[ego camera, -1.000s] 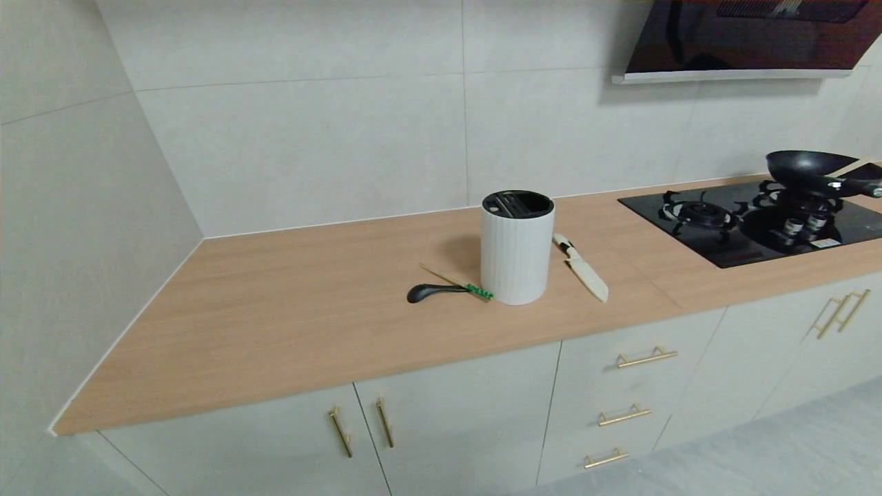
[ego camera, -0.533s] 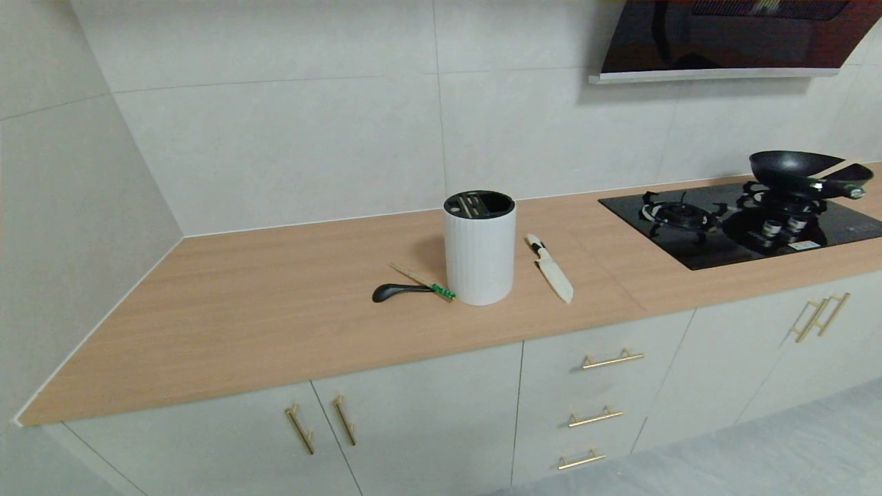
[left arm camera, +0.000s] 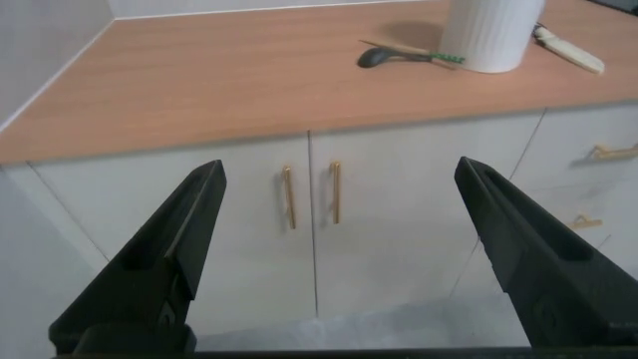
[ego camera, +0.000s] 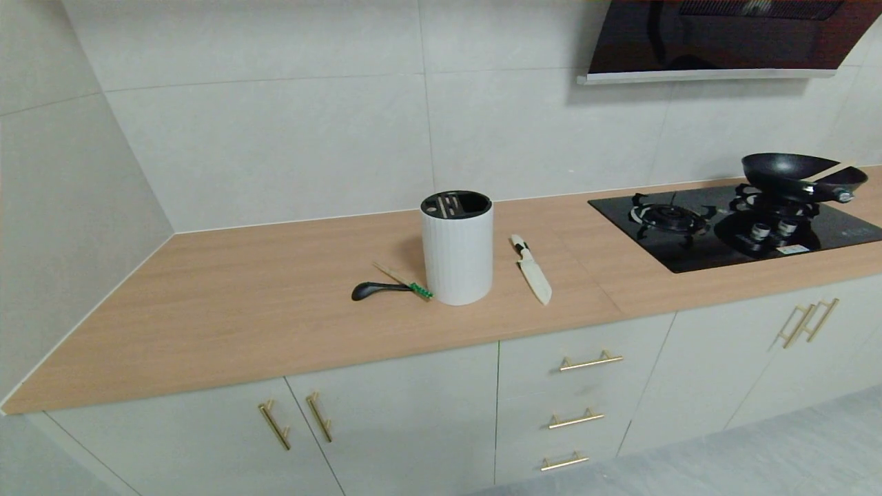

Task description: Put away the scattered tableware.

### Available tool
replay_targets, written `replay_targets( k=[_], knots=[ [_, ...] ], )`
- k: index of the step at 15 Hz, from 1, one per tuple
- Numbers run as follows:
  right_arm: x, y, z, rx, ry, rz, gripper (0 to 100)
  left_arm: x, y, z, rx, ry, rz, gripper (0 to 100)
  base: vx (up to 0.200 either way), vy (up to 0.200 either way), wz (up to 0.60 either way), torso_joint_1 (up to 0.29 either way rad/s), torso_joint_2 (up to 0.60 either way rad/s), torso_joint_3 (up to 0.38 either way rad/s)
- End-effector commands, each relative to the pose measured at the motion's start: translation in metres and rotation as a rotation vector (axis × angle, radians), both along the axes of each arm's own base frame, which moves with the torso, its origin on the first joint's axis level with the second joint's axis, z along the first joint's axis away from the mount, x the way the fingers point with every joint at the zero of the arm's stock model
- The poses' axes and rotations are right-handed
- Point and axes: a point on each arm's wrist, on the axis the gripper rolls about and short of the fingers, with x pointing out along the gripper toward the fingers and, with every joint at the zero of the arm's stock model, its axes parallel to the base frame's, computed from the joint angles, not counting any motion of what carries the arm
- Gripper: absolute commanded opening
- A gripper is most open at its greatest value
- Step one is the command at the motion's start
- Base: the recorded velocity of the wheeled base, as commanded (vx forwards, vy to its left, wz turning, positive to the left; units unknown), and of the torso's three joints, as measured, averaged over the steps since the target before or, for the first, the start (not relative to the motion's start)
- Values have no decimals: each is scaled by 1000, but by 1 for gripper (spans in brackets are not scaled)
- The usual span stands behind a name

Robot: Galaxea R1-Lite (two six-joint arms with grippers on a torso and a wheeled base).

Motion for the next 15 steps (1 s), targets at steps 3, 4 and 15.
replay_targets(
  k=[3, 4, 15],
  knots=[
    [0, 0, 0, 0, 0, 0, 100, 0, 0, 0, 0, 2, 0, 100, 0, 0, 0, 0, 0, 0],
    [0, 0, 0, 0, 0, 0, 100, 0, 0, 0, 0, 2, 0, 100, 0, 0, 0, 0, 0, 0],
    [0, 0, 0, 0, 0, 0, 100, 0, 0, 0, -3, 0, 0, 100, 0, 0, 0, -245, 484, 241]
  ],
)
